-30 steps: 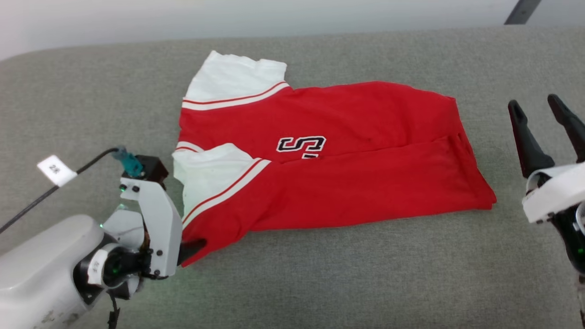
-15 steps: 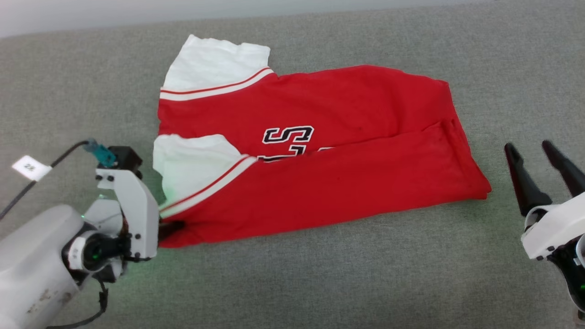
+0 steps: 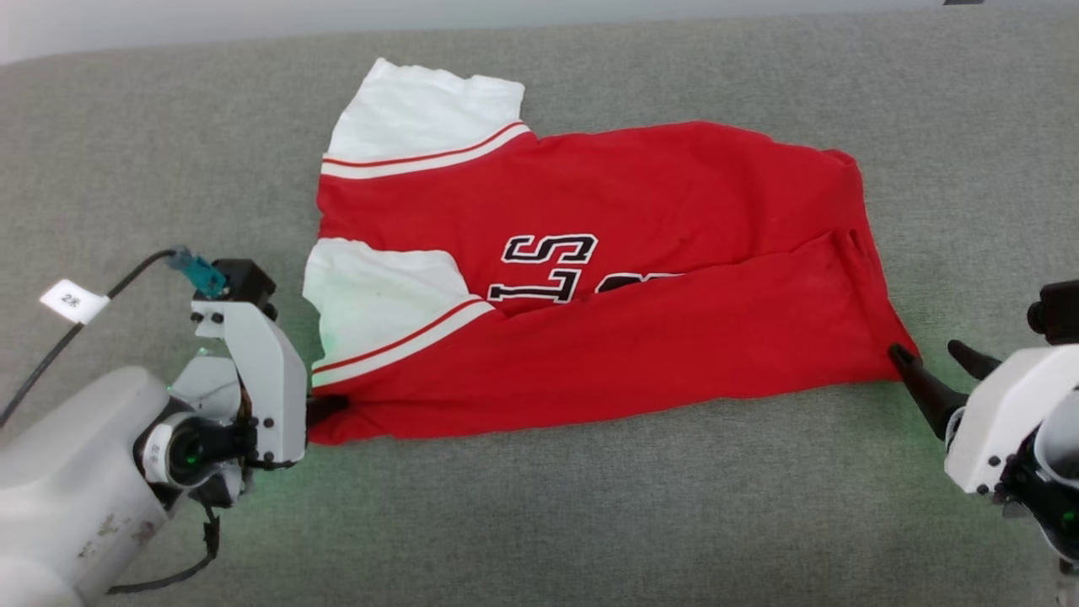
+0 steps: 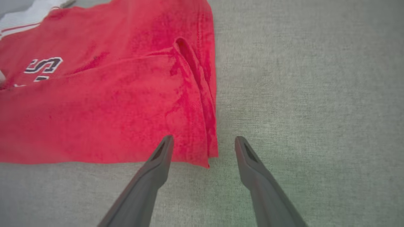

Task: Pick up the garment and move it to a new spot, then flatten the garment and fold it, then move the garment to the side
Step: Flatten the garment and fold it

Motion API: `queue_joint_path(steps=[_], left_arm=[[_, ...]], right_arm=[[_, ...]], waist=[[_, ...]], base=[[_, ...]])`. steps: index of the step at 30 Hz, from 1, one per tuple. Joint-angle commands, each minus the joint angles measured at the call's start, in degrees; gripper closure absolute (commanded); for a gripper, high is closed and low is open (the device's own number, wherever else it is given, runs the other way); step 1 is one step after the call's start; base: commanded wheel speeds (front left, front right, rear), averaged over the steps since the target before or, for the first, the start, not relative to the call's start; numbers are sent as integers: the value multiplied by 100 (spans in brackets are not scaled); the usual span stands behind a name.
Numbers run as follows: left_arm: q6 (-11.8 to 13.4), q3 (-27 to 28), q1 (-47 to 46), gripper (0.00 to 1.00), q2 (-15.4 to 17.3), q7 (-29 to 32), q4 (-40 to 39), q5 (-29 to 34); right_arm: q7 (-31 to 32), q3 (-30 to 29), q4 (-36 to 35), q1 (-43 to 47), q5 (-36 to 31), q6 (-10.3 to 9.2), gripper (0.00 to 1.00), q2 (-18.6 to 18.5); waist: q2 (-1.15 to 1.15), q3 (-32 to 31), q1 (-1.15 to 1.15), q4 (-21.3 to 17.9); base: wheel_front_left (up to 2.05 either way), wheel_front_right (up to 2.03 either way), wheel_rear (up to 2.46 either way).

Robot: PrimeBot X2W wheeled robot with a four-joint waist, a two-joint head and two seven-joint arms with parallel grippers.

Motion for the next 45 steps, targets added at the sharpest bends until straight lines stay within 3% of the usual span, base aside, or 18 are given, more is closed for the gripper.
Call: queue_joint_path(steps=[1, 8, 9, 10, 17, 23, 35, 40, 45], left_arm=[[-11, -139, 182, 100, -190, 7, 95, -12], [-107, -104, 98, 100, -325, -39, 229, -3], [-124, -103, 80, 100, -340, -46, 252, 4], [-124, -101, 66, 100, -356, -52, 267, 19], [-120, -52, 13, 100, -368, -26, 368, -21], [62, -64, 104, 100, -12, 281, 68, -127], [878, -112, 457, 100, 1063, 504, -1801, -80], [1246, -164, 820, 100, 1400, 381, -2586, -147], [1446, -238, 1187, 100, 1552, 234, -3014, -221]], right_arm=[[137, 24, 172, -146, -43, -8, 0, -26], [664, 324, 1186, -812, -115, -8, 0, -74], [730, 394, 1338, -918, -99, -8, 10, -84], [797, 446, 1485, -1007, -73, -8, 100, -102], [984, 599, 2049, -1370, -66, -9, 100, -219], [1242, 741, 1917, -1335, 48, -10, 100, -520], [2180, 785, 1005, -710, 366, -10, 100, -1074], [2524, 605, 392, -107, 441, -10, 100, -1054], [2698, 360, -93, 442, 423, -10, 100, -868]], waist=[[0, 4, 0, 40], [0, 24, 0, 151], [0, 27, 0, 167], [0, 31, 0, 185], [0, 30, 0, 267], [0, -78, 0, 274], [0, -221, 0, 310], [0, -224, 0, 325], [0, -168, 0, 320]], base=[[0, 0, 0], [0, 0, 0], [0, 0, 0], [0, 0, 0], [0, 0, 0], [0, 0, 0], [0, 0, 0], [0, 0, 0], [0, 0, 0]])
